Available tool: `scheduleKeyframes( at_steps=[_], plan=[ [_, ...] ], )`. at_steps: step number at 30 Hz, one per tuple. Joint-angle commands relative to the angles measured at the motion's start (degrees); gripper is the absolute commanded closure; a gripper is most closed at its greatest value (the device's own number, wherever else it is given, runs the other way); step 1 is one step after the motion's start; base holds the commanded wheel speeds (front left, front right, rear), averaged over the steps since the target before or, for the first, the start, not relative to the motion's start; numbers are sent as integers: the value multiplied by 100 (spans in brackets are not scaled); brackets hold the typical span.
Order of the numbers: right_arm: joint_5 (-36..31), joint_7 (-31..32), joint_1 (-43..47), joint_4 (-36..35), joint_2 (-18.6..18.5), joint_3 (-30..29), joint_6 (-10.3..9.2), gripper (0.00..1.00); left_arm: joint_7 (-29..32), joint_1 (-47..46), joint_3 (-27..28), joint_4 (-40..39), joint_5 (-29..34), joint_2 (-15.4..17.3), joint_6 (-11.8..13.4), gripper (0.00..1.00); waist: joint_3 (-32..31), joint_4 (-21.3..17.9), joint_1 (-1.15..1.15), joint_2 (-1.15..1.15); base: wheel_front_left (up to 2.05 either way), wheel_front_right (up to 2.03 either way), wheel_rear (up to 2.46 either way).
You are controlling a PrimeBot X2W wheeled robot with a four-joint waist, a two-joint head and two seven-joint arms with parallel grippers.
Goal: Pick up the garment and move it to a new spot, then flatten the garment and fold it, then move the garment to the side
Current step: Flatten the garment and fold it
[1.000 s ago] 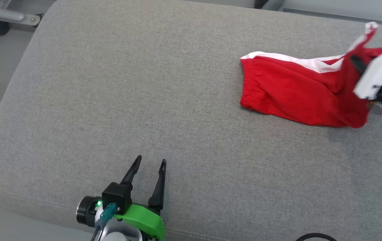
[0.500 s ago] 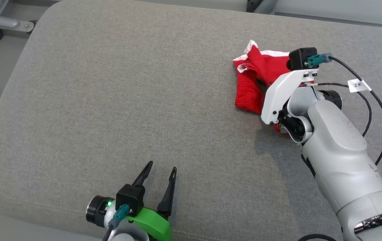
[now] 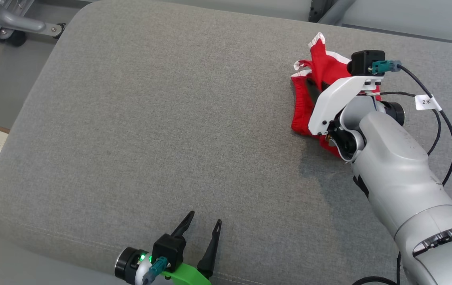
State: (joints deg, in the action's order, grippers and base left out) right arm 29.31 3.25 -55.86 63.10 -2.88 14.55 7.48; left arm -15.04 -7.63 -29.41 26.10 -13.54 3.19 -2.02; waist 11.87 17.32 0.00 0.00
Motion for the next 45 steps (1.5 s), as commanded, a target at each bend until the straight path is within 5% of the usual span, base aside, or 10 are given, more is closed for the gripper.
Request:
scheduleKeyframes(
  at_steps=[1, 10, 11, 12, 13, 18, 27, 43, 44, 45],
  plan=[
    [206, -156, 35, -81, -6, 281, 0, 0, -16, 45, 8, 20, -43, -6, 37, 0, -54, -28, 0, 0, 0, 0, 0],
    [387, -1446, 399, -872, -201, 943, -1, 0, -16, 313, 368, -125, -222, -5, 261, 0, -191, -536, 0, 0, 0, 0, 0],
    [224, -1595, 439, -849, -348, 858, -3, 29, -16, 340, 421, -161, -226, -6, 263, 0, -169, -578, 0, 0, 0, 0, 0],
    [90, -1685, 497, -813, -439, 762, -3, 86, -17, 352, 460, -196, -226, -6, 264, 0, -135, -605, 0, 0, 0, 0, 0],
    [-90, -1751, 549, -776, -523, 658, -3, 100, -17, 351, 482, -233, -218, -6, 255, 0, -92, -618, 0, 0, 0, 0, 0],
    [-1034, -1851, 967, -1026, -729, -22, 0, 100, -17, 175, 504, -307, -189, -14, 173, 0, 187, -534, 0, 0, 0, 0, 0],
    [-2587, -1843, 2119, -1762, -135, -186, -4, 100, -17, 78, 488, -254, -268, -26, 130, 0, 247, -268, 0, 0, 0, 0, 0],
    [-1866, -1843, 2740, -2469, -12, 1027, -4, 100, -17, 481, 655, -339, -369, -25, 336, 0, -348, -427, 0, 0, 0, 0, 0],
    [-2007, -1844, 2982, -2865, -13, 903, -4, 82, -17, 647, 800, -460, -338, -25, 394, 0, -553, -540, 0, 0, 0, 0, 0],
    [-2086, -1844, 3144, -3081, -12, 789, -4, 51, -17, 730, 889, -522, -319, -25, 419, 0, -667, -606, 0, 0, 0, 0, 0]
  ],
)
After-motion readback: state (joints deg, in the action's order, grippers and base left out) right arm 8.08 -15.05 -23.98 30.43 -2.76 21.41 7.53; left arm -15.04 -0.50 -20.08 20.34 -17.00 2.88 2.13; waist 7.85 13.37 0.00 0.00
